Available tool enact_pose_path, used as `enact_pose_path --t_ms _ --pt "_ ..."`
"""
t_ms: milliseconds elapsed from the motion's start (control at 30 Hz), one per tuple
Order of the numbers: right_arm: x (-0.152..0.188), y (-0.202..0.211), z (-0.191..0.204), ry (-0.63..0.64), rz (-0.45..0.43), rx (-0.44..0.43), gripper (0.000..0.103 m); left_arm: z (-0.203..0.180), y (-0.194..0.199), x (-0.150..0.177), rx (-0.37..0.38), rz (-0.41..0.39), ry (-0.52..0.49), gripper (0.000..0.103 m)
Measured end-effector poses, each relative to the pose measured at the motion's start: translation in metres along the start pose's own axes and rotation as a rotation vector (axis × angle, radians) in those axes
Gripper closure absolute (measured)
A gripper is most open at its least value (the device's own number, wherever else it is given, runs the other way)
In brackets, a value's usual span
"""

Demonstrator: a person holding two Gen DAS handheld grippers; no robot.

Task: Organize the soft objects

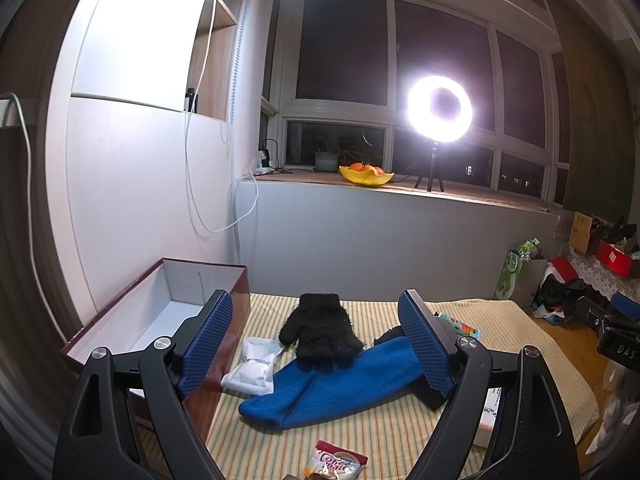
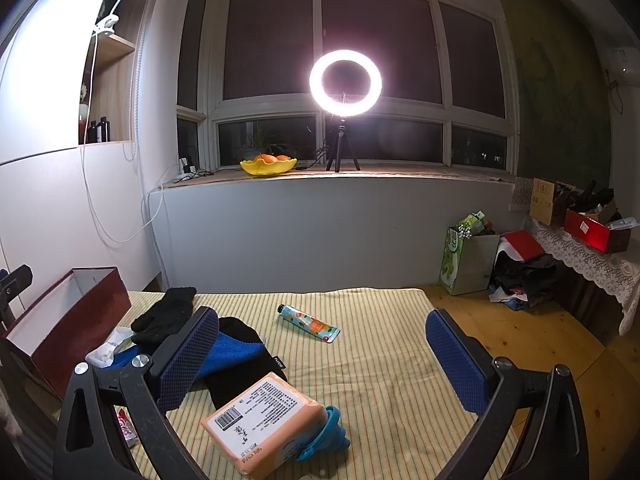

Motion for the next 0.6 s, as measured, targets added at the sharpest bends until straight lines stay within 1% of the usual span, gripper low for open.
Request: enact_pose_path --t_ms 600 --pt "0.0015 0.0007 0.0017 0.0 0.006 -0.003 0.001 -0.0007 0.0009 -0.003 0.003 0.004 0.0 0.018"
Point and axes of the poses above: each gripper's, at about its wrist camera, not at the fingertips, and y roughly against the way its jaws point, z to its left, x to its underside, the point moved 4 cm from there along -y, roughly the way its jaws point, and after that the axes turned 7 degrees about -x, right-handed, at the moved point
